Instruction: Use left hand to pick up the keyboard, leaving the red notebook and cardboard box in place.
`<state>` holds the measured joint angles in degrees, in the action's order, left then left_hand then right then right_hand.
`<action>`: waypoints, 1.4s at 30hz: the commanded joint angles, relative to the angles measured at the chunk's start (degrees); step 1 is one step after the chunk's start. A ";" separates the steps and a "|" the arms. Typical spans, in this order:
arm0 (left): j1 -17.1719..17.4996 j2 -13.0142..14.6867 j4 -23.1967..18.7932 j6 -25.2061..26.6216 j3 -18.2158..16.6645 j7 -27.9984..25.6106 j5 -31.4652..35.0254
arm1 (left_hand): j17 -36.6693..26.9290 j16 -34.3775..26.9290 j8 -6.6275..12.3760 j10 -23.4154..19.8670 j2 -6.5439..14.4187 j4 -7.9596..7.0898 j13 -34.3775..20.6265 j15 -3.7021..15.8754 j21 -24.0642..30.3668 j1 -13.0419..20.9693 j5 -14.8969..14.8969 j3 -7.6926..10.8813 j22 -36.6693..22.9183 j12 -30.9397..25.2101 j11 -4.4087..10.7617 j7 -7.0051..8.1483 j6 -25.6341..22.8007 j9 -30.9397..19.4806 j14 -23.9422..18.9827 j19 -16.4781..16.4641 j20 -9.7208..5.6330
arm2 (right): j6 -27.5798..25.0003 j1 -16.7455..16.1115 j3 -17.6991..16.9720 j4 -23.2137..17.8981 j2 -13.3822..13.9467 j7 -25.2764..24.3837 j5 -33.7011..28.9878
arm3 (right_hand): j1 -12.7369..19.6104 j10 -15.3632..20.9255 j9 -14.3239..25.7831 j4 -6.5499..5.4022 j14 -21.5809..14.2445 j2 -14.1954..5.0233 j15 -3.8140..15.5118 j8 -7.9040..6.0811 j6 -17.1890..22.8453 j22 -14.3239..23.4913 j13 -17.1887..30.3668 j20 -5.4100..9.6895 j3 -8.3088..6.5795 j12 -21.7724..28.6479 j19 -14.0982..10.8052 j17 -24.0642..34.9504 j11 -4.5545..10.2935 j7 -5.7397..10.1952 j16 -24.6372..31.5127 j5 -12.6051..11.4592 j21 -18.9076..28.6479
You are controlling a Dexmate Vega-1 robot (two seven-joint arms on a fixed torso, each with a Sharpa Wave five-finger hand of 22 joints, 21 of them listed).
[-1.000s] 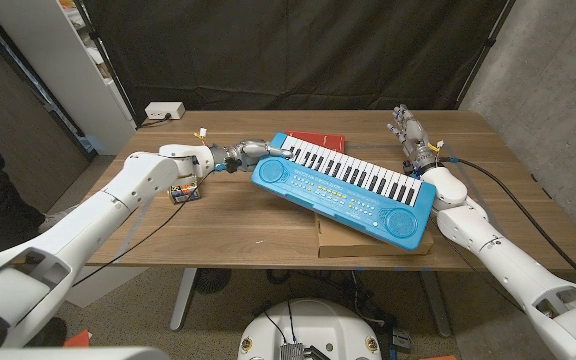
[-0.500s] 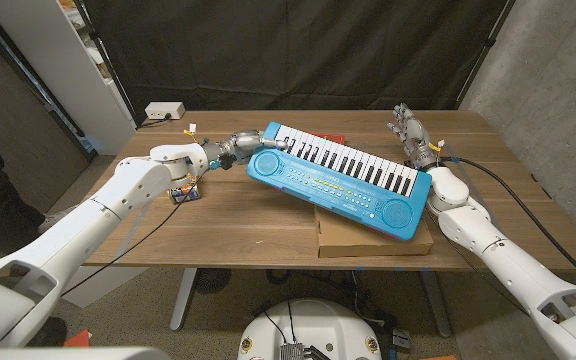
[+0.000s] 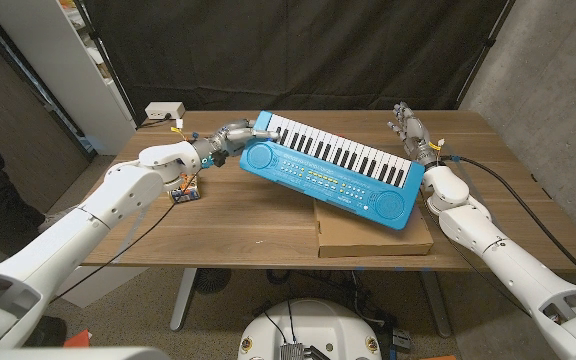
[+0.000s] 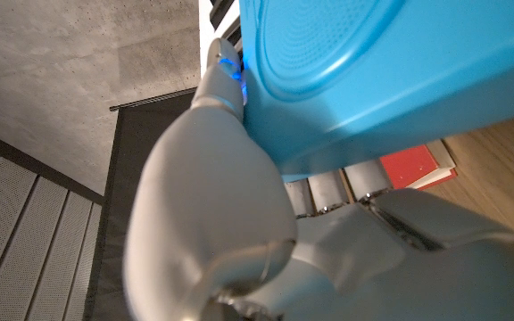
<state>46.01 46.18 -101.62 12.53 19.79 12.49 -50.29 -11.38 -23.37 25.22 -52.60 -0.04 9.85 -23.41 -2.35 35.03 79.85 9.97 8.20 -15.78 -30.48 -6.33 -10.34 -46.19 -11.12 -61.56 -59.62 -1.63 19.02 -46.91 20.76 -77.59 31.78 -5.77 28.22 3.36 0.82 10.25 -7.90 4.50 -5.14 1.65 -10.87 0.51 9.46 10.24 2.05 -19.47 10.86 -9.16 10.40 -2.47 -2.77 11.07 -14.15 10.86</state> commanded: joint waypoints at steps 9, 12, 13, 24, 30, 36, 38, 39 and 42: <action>3.46 -1.09 -0.79 -13.20 -2.74 -1.33 4.57 | -6.14 -0.02 -0.08 -8.06 5.45 -1.31 -0.76 14.36 0.90 5.00 0.24 1.47 -0.23 0.59 7.60 3.42 -15.95 -0.03 -13.75 -7.51 -7.97 | -0.54 0.67 0.30 -0.22 0.07 -0.15 -0.65 | 0.78 0.13 0.21 0.45 -0.29 -1.46 0.19 -0.02 0.48 0.21 0.32 2.33 -0.10 0.01 -0.40 -0.01 0.02 -0.08 -0.17 -0.41 0.01; 3.71 -1.70 -0.48 -14.96 -3.06 -1.40 4.83 | -6.17 0.06 -0.15 -8.14 5.43 -1.33 -0.84 14.34 1.08 4.95 0.26 1.47 -0.25 0.65 7.66 3.37 -16.03 -0.01 -13.68 -7.32 -7.97 | -0.57 0.65 0.29 -0.25 0.07 -0.23 -0.67 | 0.78 0.14 0.21 0.45 -0.24 -1.46 0.15 -0.02 0.48 0.21 0.32 2.31 -0.10 0.01 -0.41 -0.01 -0.02 -0.11 -0.19 -0.41 0.00; 3.84 -1.92 -0.39 -15.70 -3.20 -1.50 5.03 | -6.18 0.09 -0.21 -8.09 5.42 -1.33 -0.87 14.34 1.18 4.93 0.26 1.48 -0.26 0.72 7.77 3.37 -16.02 0.01 -13.63 -7.27 -7.96 | -0.58 0.62 0.27 -0.28 0.08 -0.27 -0.67 | 0.77 0.20 0.21 0.44 -0.22 -1.45 0.19 -0.01 0.47 0.21 0.32 2.35 -0.10 0.03 -0.40 -0.01 -0.06 -0.09 -0.20 -0.41 0.00; 4.94 -3.97 0.59 -24.33 -4.17 -1.71 8.37 | -6.29 0.17 -0.48 -8.14 5.39 -1.37 -1.00 14.36 1.73 4.82 0.30 1.51 -0.31 1.01 7.96 3.54 -16.11 0.06 -13.72 -6.88 -7.92 | -0.69 0.35 0.13 -0.82 0.16 -0.90 -0.92 | 0.78 0.21 0.21 0.45 -0.26 -1.47 0.11 -0.02 0.50 0.21 0.33 2.36 -0.12 0.03 -0.41 0.00 -0.08 -0.05 -0.18 -0.43 -0.01; 5.51 -5.04 1.14 -28.51 -4.76 -2.21 9.97 | -6.35 0.26 -0.59 -8.20 5.42 -1.42 -1.05 14.33 2.03 4.74 0.32 1.53 -0.34 1.17 8.01 3.58 -16.24 0.08 -13.66 -6.62 -7.97 | -0.79 0.27 0.00 -1.21 0.23 -1.27 -1.06 | 0.78 0.19 0.21 0.45 -0.30 -1.47 0.06 -0.02 0.52 0.21 0.32 2.31 -0.13 0.02 -0.40 0.00 -0.15 -0.07 -0.17 -0.44 -0.01; 6.22 -6.15 1.65 -32.56 -5.26 -3.00 11.65 | -6.38 0.35 -0.72 -8.23 5.41 -1.47 -1.16 14.29 2.27 4.63 0.33 1.53 -0.37 1.28 8.08 3.65 -16.29 0.09 -13.58 -6.37 -7.91 | -0.88 0.40 0.12 -1.21 0.19 -1.16 -1.14 | 0.78 0.25 0.21 0.45 -0.30 -1.48 0.07 -0.02 0.53 0.20 0.33 2.31 -0.13 0.04 -0.40 0.00 -0.17 -0.08 -0.17 -0.44 -0.01; 6.51 -6.67 1.89 -33.91 -5.48 -3.15 11.79 | -6.40 0.38 -0.78 -8.22 5.42 -1.50 -1.17 14.27 2.37 4.59 0.34 1.53 -0.38 1.35 8.10 3.62 -16.28 0.10 -13.56 -6.28 -7.91 | -0.92 0.43 0.19 -1.24 0.19 -1.06 -1.15 | 0.78 0.24 0.21 0.45 -0.29 -1.48 0.10 -0.02 0.53 0.20 0.33 2.30 -0.14 0.03 -0.41 0.00 -0.18 -0.09 -0.18 -0.45 -0.01; 6.60 -7.01 2.13 -34.65 -5.58 -2.96 11.57 | -6.40 0.39 -0.79 -8.26 5.44 -1.51 -1.17 14.26 2.41 4.57 0.34 1.53 -0.38 1.36 8.09 3.64 -16.30 0.10 -13.55 -6.26 -7.91 | -0.89 0.44 0.22 -1.24 0.17 -1.05 -1.18 | 0.78 0.22 0.21 0.45 -0.26 -1.48 0.12 -0.02 0.53 0.20 0.33 2.32 -0.14 0.02 -0.40 0.00 -0.11 -0.08 -0.19 -0.45 -0.02; 6.87 -8.08 2.81 -36.93 -5.90 -2.75 11.28 | -6.43 0.40 -0.82 -8.21 5.47 -1.54 -1.22 14.25 2.54 4.51 0.36 1.54 -0.39 1.44 8.10 3.65 -16.40 0.11 -13.57 -6.15 -7.90 | -0.93 0.46 0.30 -1.34 0.19 -1.04 -1.30 | 0.78 0.22 0.21 0.45 -0.29 -1.49 0.12 -0.01 0.52 0.20 0.33 2.34 -0.15 0.02 -0.41 0.00 -0.11 -0.07 -0.18 -0.45 -0.01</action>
<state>51.59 41.13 -100.45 -16.83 15.06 10.06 -40.13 -15.70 -22.75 24.11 -53.09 0.10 9.70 -24.43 -2.36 37.04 79.70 9.98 8.04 -15.82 -29.11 -5.83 -10.63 -47.14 -10.81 -61.57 -59.00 -2.24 18.20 -46.48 20.91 -78.65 31.96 -6.80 27.19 3.36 0.82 10.25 -7.91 4.50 -5.14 1.65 -10.87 0.51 9.46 10.24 2.05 -19.47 10.86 -9.16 10.41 -2.46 -2.77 11.07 -14.15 10.86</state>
